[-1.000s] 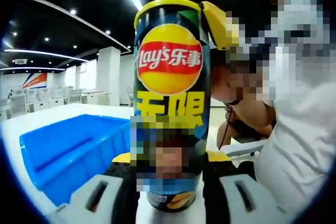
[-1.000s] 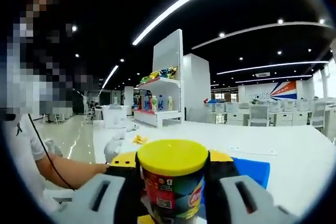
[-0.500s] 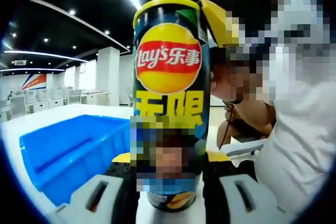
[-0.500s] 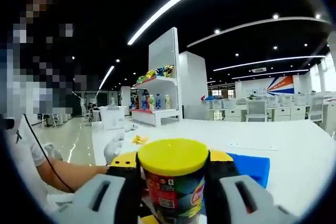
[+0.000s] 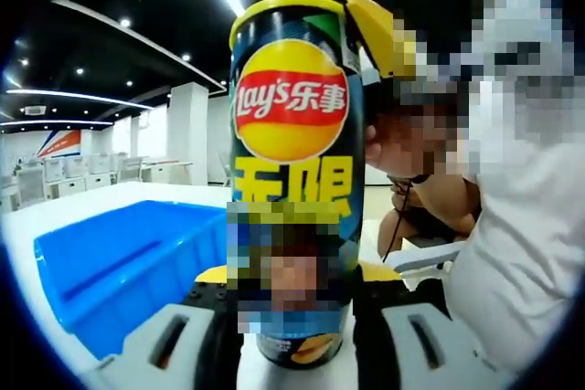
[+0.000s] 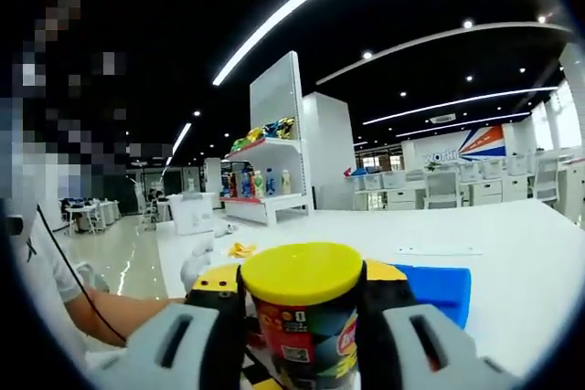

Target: Open the lid of the chip container on the table, take out the chips, place them into the box in front of the container, and close the lid

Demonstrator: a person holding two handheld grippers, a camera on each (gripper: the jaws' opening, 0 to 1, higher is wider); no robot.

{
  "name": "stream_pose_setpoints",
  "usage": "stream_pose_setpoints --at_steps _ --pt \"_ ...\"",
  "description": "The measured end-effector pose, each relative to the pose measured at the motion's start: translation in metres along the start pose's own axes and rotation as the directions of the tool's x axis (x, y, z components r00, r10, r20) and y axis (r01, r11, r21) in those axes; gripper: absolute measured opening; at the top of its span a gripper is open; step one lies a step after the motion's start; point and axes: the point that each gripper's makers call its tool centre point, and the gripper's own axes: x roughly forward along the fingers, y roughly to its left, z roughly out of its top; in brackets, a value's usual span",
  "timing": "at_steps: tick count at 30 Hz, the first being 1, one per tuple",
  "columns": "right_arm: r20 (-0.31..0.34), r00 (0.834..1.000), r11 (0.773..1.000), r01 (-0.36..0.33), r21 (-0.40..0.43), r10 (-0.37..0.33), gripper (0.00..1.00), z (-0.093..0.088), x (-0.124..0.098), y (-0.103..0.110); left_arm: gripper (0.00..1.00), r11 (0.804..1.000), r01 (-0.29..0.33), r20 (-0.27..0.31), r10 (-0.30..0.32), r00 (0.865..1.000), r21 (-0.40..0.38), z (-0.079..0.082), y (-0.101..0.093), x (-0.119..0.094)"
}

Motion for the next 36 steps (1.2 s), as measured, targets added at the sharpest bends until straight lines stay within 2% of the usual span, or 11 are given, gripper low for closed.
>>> stream_pose_setpoints --at_steps 26,30,31,36 --pt "-0.017 1.0 0.997 0.021 0.069 -0.02 0.42 0.0001 -0.0018 0.0001 0.47 1.0 -0.004 0.006 0.004 1.0 0.012 -0.0001 -0.0005 0.0" --pt "-0.01 1.0 0.999 0.019 0.034 -0.018 0.44 0.0003 -0.0012 0.0019 0.47 1.0 -0.004 0.001 0.004 1.0 0.011 0.0 -0.0009 -0.0001" --pt "0.003 1.0 1.0 0.009 -0.012 -0.009 0.44 0.0016 -0.0008 0.0032 0.47 1.0 -0.003 -0.005 0.003 1.0 0.013 0.0001 -0.0012 0.0" --pt "0.03 1.0 1.0 0.004 -0.023 -0.004 0.45 0.0015 -0.0004 0.0024 0.47 1.0 -0.008 -0.007 0.008 1.0 0.01 -0.0003 -0.0006 -0.0001"
